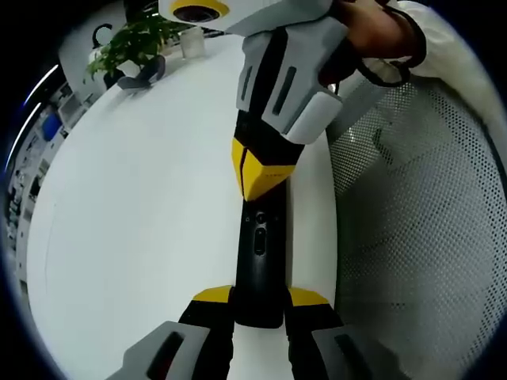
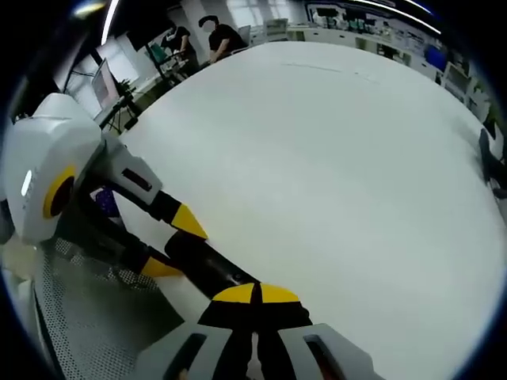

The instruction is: Press the specified remote control buttons in sequence, fully releasing each button before pressing the next.

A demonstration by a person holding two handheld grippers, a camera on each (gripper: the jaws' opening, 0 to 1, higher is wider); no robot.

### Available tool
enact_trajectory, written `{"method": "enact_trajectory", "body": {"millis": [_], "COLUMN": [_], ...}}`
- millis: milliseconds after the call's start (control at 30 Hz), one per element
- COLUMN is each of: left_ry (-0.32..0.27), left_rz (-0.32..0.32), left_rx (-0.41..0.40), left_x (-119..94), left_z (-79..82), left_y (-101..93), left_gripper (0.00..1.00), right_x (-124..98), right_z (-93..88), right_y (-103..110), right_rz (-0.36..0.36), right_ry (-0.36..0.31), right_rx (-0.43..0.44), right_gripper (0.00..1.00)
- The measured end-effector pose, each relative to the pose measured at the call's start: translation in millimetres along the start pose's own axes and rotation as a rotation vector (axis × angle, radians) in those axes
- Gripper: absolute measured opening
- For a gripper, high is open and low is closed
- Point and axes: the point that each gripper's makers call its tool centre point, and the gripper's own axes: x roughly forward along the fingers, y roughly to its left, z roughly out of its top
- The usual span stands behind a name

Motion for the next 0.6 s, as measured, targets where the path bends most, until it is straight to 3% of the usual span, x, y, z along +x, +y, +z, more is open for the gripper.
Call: {"method": "enact_trajectory", "body": {"millis": [167,433,600], "left_ry": [0.007,0.011,0.012], "left_rz": [0.004,0.007,0.011], "left_rx": [-0.001,-0.006,-0.016], "left_x": [0,0,1], "left_z": [0.1,0.2,0.3], "left_y": [-0.2,-0.6,-0.3], "left_gripper": [0.22,0.22,0.22], "right_x": [-2,-2,-4], "right_z": [-0.3,-2.3,-5.1], "right_y": [-1,4,16], "right_rz": [0.017,-0.002,0.053], "right_ry": [-0.019,0.008,0.021], "right_rx": [0.085,0.036,0.07], "right_gripper": [0.0,0.0,0.0]}}
